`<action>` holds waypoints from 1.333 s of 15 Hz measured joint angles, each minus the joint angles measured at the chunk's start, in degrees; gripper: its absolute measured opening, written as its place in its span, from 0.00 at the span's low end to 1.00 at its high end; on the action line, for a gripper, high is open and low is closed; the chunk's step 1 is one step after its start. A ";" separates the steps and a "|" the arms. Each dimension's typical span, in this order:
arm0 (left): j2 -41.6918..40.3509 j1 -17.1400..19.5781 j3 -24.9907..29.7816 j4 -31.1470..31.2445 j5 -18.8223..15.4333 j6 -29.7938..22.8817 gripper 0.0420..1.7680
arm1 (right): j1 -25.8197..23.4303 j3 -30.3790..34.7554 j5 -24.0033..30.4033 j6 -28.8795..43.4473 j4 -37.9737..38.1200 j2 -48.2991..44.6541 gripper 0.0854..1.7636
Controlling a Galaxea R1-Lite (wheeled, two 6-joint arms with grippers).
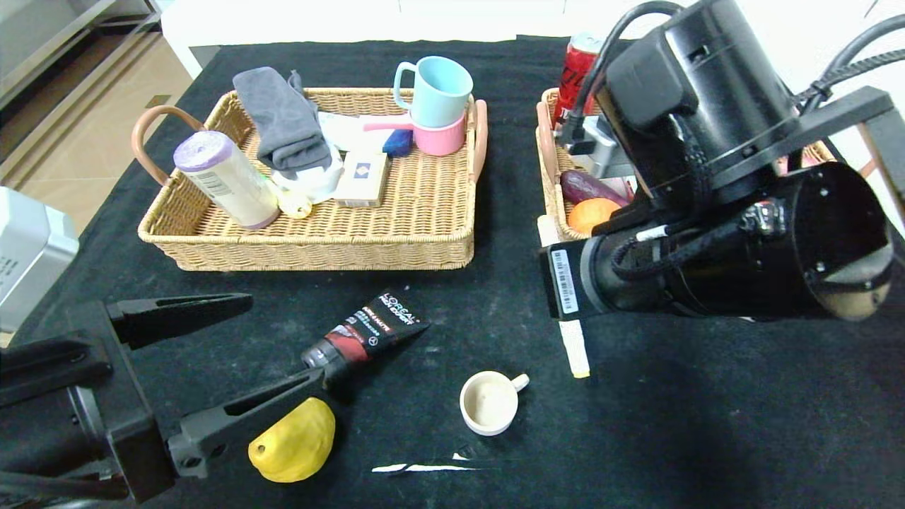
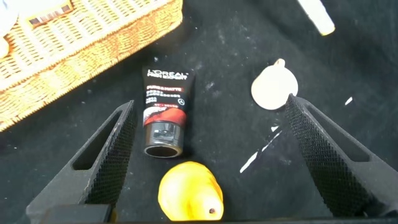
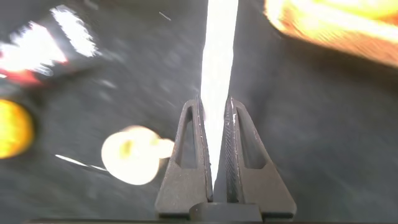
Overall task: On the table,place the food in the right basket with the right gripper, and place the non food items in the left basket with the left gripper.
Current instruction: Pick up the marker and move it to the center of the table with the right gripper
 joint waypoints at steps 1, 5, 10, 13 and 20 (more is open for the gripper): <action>-0.22 0.05 -0.09 -0.05 0.00 0.00 0.97 | 0.88 -1.95 0.09 0.87 0.13 1.27 0.10; -1.29 0.22 -0.46 0.02 0.02 0.02 0.97 | 4.38 -7.77 0.39 7.36 0.15 6.25 0.10; -2.27 1.05 -0.94 -0.05 0.05 0.00 0.97 | 6.89 -11.98 0.11 13.07 -0.46 11.63 0.10; -2.46 1.29 -1.01 -0.02 0.05 0.00 0.97 | 7.63 -12.65 0.17 13.57 -3.96 14.01 0.10; -2.36 2.45 -1.12 -0.09 -0.02 0.05 0.97 | 7.83 -12.73 0.07 14.23 -5.49 17.03 0.10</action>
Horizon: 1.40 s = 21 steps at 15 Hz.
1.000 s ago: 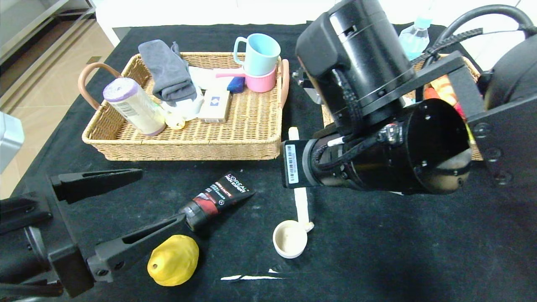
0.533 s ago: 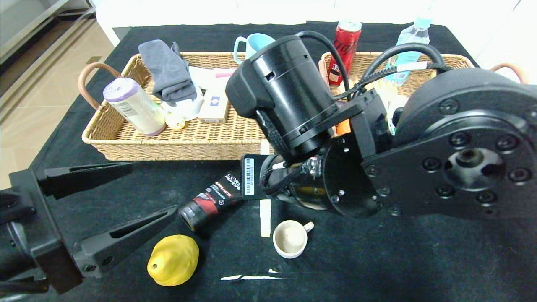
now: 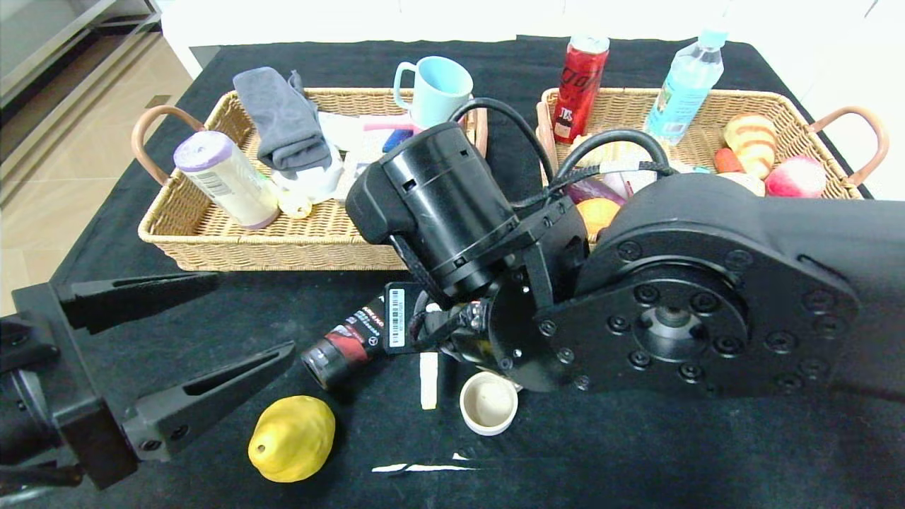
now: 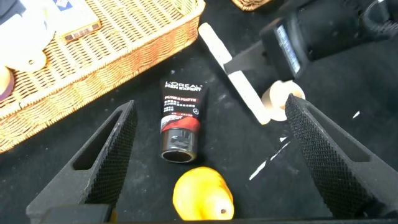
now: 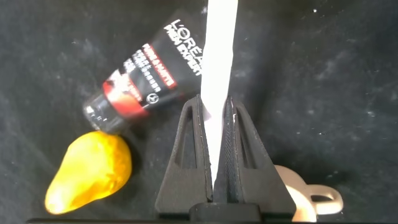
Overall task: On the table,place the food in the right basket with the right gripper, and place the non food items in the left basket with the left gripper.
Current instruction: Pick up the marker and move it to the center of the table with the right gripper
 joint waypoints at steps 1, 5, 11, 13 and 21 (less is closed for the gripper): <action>-0.01 0.27 -0.11 0.02 -0.01 -0.02 0.97 | -0.13 0.00 -0.02 0.69 0.00 0.34 0.10; -0.04 0.50 -0.23 0.02 -0.01 0.04 0.97 | -0.20 0.00 -0.07 1.07 0.06 1.28 0.10; 0.10 0.52 -0.23 0.04 -0.04 0.06 0.97 | -0.24 0.00 -0.05 1.07 0.15 1.77 0.10; 0.10 0.52 -0.23 0.04 -0.04 0.06 0.97 | -0.24 0.00 -0.10 1.02 0.15 1.80 0.10; 0.32 0.52 -0.23 0.02 -0.01 -0.05 0.97 | 0.55 0.22 -0.11 1.50 0.45 1.57 0.66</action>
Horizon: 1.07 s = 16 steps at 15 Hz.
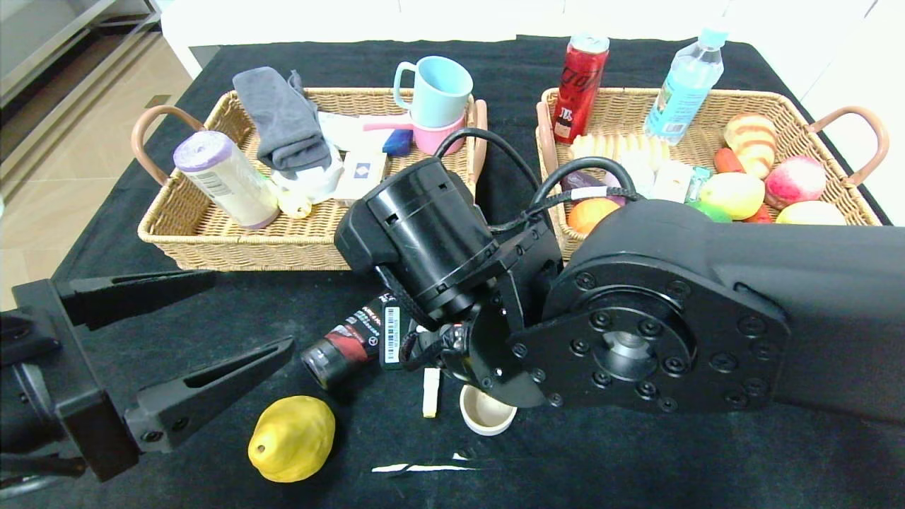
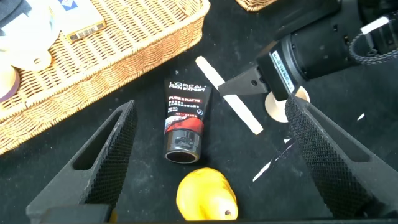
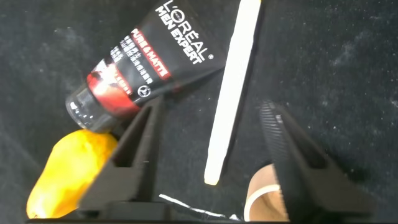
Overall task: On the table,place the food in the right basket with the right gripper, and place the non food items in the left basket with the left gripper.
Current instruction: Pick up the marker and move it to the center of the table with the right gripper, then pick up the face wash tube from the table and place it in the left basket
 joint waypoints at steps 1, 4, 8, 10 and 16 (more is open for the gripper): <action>-0.02 0.00 0.00 -0.02 -0.02 0.00 0.97 | 0.16 0.02 -0.11 0.02 0.11 -0.35 0.69; -0.05 0.07 0.01 0.00 -0.02 0.00 0.97 | -0.02 0.90 -0.55 -0.61 0.29 -2.41 0.78; 0.50 0.09 0.22 0.01 0.04 0.02 0.97 | -2.40 6.51 4.67 -4.53 -0.87 -7.41 0.85; 0.84 0.05 0.33 0.09 0.01 0.40 0.97 | -4.27 12.26 9.92 -8.91 -4.17 -10.83 0.88; 1.17 0.29 0.44 0.04 0.11 1.34 0.97 | -15.91 38.84 31.34 -30.94 -26.71 -23.84 0.93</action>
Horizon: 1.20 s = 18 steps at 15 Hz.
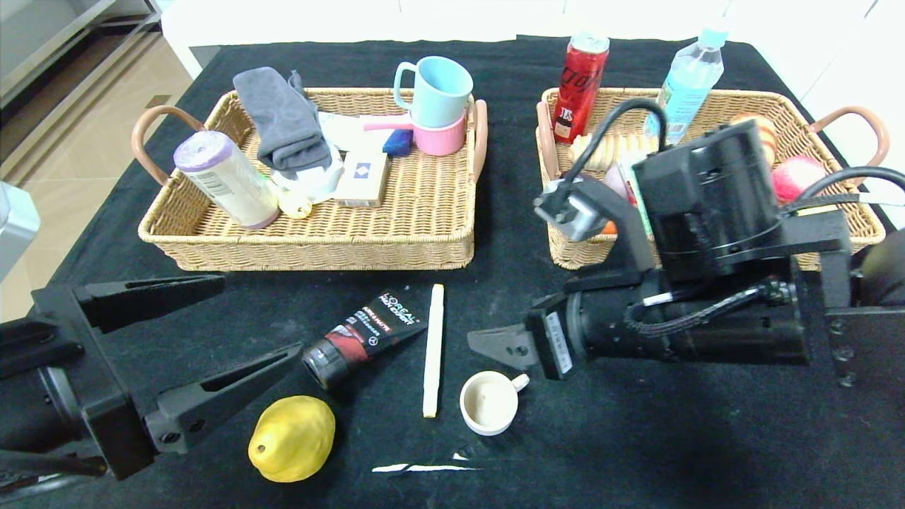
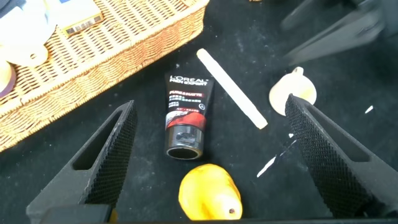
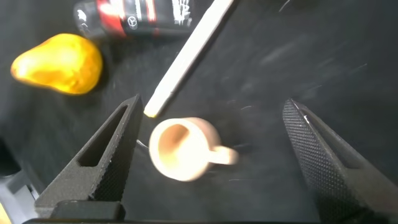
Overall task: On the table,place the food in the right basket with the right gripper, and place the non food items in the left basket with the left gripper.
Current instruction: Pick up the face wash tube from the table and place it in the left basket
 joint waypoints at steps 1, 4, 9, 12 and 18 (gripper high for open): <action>0.10 0.01 0.00 0.00 -0.02 0.01 0.97 | -2.89 3.66 5.40 -2.15 -4.52 -1.84 0.93; 0.27 0.04 0.01 0.07 -0.02 0.00 0.97 | -9.23 12.46 16.97 -10.22 -11.63 -7.13 0.94; 0.57 -0.18 0.21 0.61 -0.13 0.12 0.97 | -12.48 22.91 18.79 -16.99 -22.78 -12.31 0.95; 1.34 -0.38 0.67 0.39 -0.05 0.17 0.97 | -13.70 29.77 20.88 -17.41 -32.38 -13.97 0.96; 1.43 -0.40 0.15 0.91 1.83 1.07 0.97 | -16.79 40.94 21.30 -17.29 -50.24 -13.39 0.96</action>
